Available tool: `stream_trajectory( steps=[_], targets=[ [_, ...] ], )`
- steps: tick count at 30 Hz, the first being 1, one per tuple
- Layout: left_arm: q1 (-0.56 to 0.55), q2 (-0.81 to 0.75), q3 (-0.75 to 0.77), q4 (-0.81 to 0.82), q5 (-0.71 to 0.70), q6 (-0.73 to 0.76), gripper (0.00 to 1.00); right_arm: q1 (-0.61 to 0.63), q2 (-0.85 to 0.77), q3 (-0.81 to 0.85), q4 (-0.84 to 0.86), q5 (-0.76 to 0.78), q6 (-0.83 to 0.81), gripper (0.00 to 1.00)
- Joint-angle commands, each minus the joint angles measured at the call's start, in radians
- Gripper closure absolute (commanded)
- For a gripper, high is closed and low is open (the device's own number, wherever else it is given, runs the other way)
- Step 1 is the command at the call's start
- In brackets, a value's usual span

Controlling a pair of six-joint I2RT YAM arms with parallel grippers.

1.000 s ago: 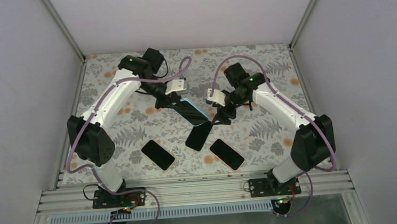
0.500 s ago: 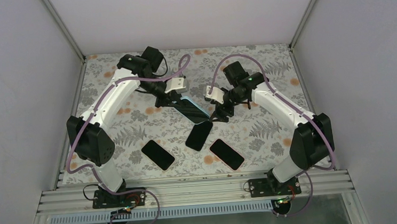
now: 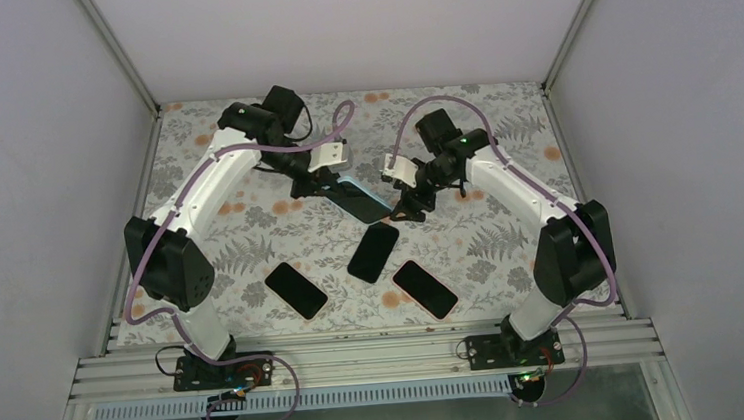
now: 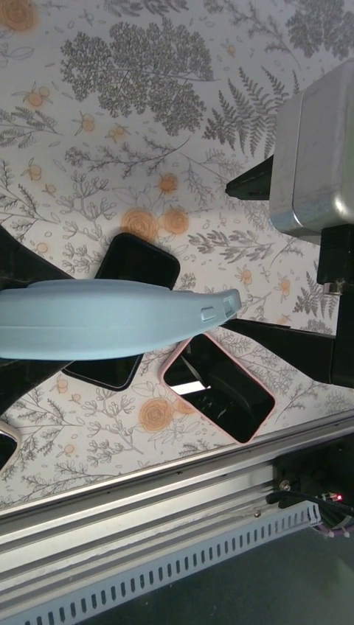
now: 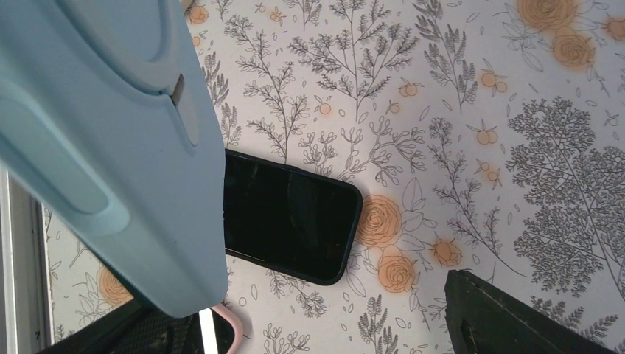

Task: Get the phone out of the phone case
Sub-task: Remove the phone case from the phone.

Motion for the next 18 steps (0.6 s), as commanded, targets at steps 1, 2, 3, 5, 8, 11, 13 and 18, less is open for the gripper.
stream_trajectory(
  steps=[1, 2, 3, 5, 8, 11, 13, 18],
  targets=[
    [-0.014, -0.034, -0.018, -0.047, 0.098, 0.037, 0.98, -0.027, 0.009, 0.056, 0.079, -0.011, 0.002, 0.16],
    [-0.013, -0.033, -0.018, -0.047, 0.094, 0.037, 0.98, -0.029, 0.009, 0.057, 0.071, -0.010, -0.002, 0.16],
    [-0.012, -0.033, -0.016, -0.047, 0.092, 0.037, 0.98, -0.032, 0.008, 0.058, 0.060, -0.014, -0.011, 0.16],
    [-0.008, -0.033, -0.012, -0.047, 0.096, 0.039, 0.98, -0.037, 0.002, 0.056, 0.042, -0.022, -0.022, 0.16],
    [-0.003, -0.028, -0.002, -0.047, 0.104, 0.042, 0.98, -0.041, -0.008, 0.049, 0.017, -0.041, -0.038, 0.16],
    [-0.001, -0.020, 0.009, -0.047, 0.113, 0.039, 0.98, -0.042, -0.009, 0.046, 0.007, -0.046, -0.041, 0.16],
    [-0.001, -0.017, 0.014, -0.047, 0.119, 0.039, 0.98, -0.042, -0.014, 0.034, 0.021, -0.043, -0.039, 0.16],
    [-0.001, -0.012, 0.019, -0.047, 0.127, 0.035, 0.98, -0.043, -0.011, 0.042, 0.041, -0.050, -0.026, 0.16]
  ],
)
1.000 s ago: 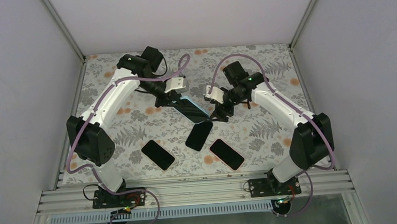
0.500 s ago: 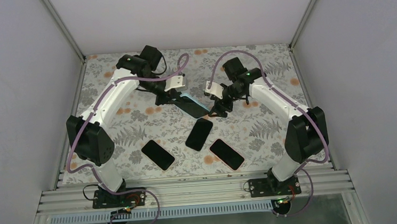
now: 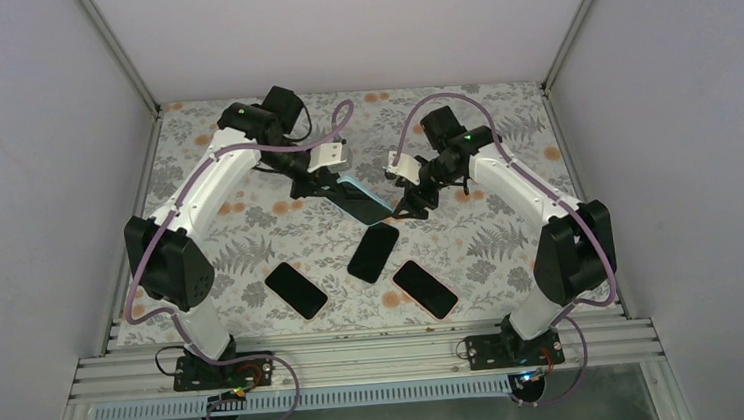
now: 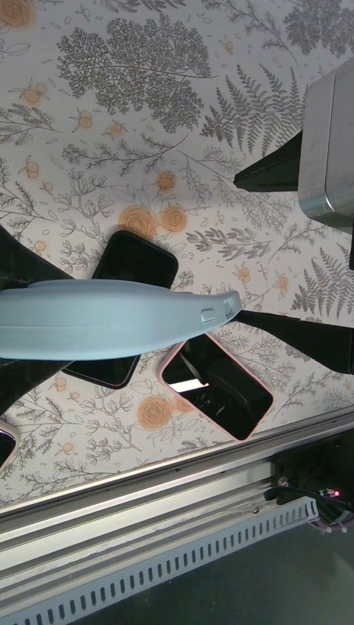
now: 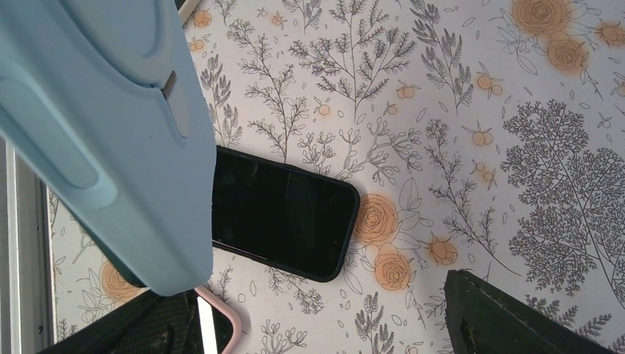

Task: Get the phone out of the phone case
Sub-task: Remove the phone case from the phone.

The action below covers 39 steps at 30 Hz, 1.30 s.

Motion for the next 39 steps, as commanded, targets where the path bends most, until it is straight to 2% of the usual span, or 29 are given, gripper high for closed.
stream_trajectory(
  steps=[1, 11, 14, 19, 25, 27, 29, 32, 33, 35, 38, 39],
  targets=[
    [-0.008, -0.012, 0.020, -0.050, 0.120, 0.028, 0.98, -0.014, -0.015, 0.025, 0.075, -0.020, 0.012, 0.16],
    [-0.078, -0.042, -0.032, -0.051, 0.205, 0.042, 0.98, -0.017, 0.026, 0.074, 0.268, 0.083, 0.148, 0.16],
    [-0.107, -0.039, -0.039, -0.052, 0.248, 0.046, 0.98, -0.019, 0.030, 0.088, 0.290, 0.046, 0.155, 0.15],
    [-0.105, -0.006, 0.016, -0.052, 0.329, 0.065, 0.98, 0.017, 0.032, 0.185, 0.123, -0.191, 0.045, 0.16],
    [-0.065, 0.110, 0.139, -0.050, 0.357, 0.057, 0.98, 0.068, 0.024, 0.230, 0.036, -0.446, 0.008, 0.20],
    [-0.036, 0.179, 0.223, -0.050, 0.385, 0.029, 0.98, 0.116, 0.059, 0.279, -0.077, -0.509, -0.054, 0.23],
    [0.007, 0.248, 0.335, -0.050, 0.447, -0.022, 0.98, 0.190, 0.107, 0.331, -0.186, -0.505, -0.109, 0.24],
    [0.021, 0.311, 0.466, -0.037, 0.445, -0.077, 0.98, 0.281, 0.141, 0.352, -0.239, -0.477, -0.127, 0.34],
    [0.021, 0.320, 0.485, -0.022, 0.440, -0.095, 0.98, 0.286, 0.143, 0.350, -0.232, -0.484, -0.119, 0.43],
    [0.020, 0.328, 0.494, 0.002, 0.428, -0.119, 0.98, 0.284, 0.144, 0.358, -0.222, -0.489, -0.106, 0.69],
    [0.025, 0.324, 0.485, -0.008, 0.408, -0.107, 0.98, 0.263, 0.131, 0.360, -0.203, -0.455, -0.087, 0.93],
    [0.030, 0.318, 0.479, -0.023, 0.402, -0.097, 0.98, 0.245, 0.115, 0.335, -0.177, -0.456, -0.070, 0.96]
  ],
)
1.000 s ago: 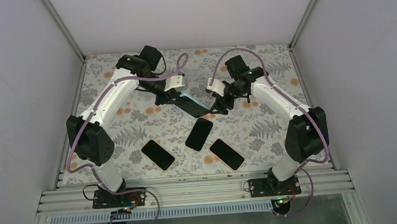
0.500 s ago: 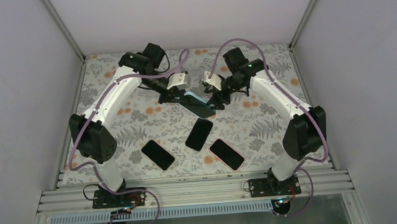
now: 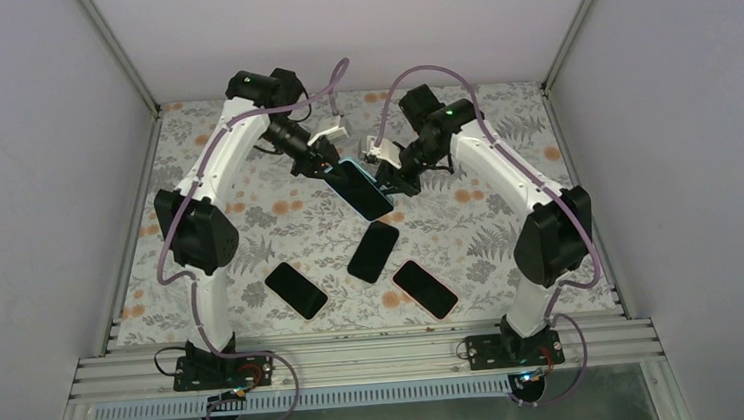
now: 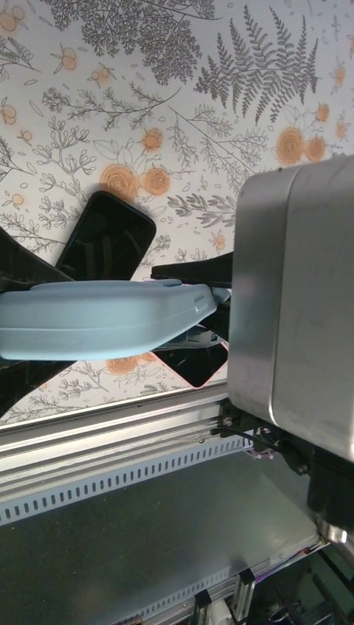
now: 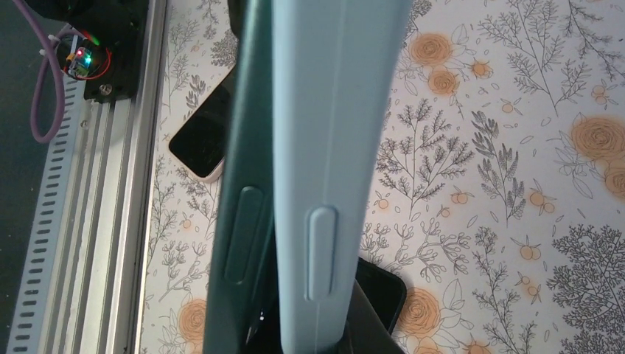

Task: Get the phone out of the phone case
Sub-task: Remove the phone case from the phone.

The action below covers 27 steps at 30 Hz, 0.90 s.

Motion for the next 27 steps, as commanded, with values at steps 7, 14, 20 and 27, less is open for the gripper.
stream_trajectory(
  steps=[7, 14, 20, 27],
  targets=[
    [0.069, -0.088, -0.081, 0.314, 0.261, -0.043, 0.88, -0.005, -0.142, -0.079, 0.117, -0.298, 0.010, 0.96],
    [0.110, -0.331, -0.316, 0.533, 0.054, -0.172, 0.10, -0.143, -0.162, -0.082, 0.130, -0.253, 0.117, 0.96],
    [0.068, -0.586, -0.652, 1.100, -0.244, -0.439, 0.00, -0.184, -0.179, -0.121, 0.333, -0.206, 0.340, 0.96],
    [-0.218, -0.681, -0.930, 1.540, -0.793, -0.497, 0.00, -0.185, -0.121, -0.062, 0.632, 0.167, 0.830, 0.96]
  ],
)
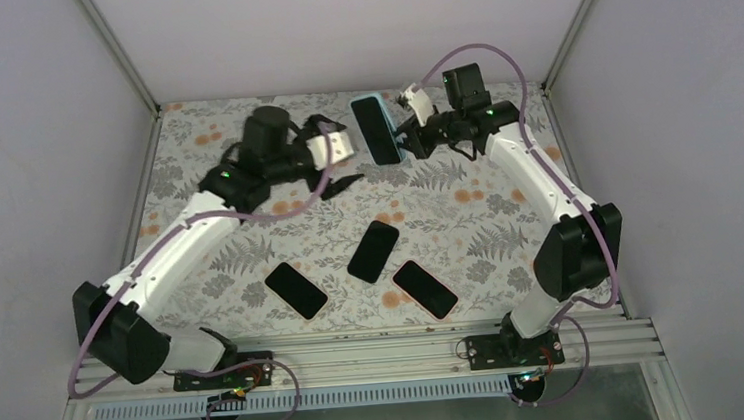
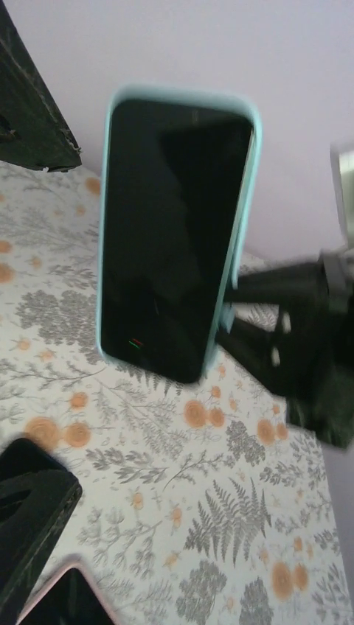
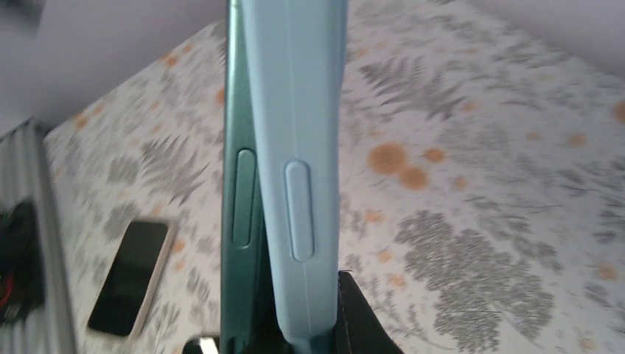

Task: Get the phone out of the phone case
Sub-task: Remove the phone case from the phone.

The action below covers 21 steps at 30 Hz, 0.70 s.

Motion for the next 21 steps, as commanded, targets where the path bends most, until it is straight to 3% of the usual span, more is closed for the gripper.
stream_trajectory(
  steps=[1, 8, 21],
  targets=[
    [-0.128, 0.039, -0.071, 0.336, -0.346, -0.103, 0.00, 0.004, 0.039, 0.101, 0.221, 0.199, 0.364, 0.96],
    [-0.220, 0.127, -0.125, 0.555, -0.531, -0.180, 0.00, 0.041, 0.098, 0.172, 0.211, 0.290, 0.433, 0.97],
    [-0.236, 0.311, 0.057, 0.520, -0.622, -0.237, 0.00, 0.046, 0.063, 0.143, 0.278, 0.369, 0.467, 0.97]
  ],
)
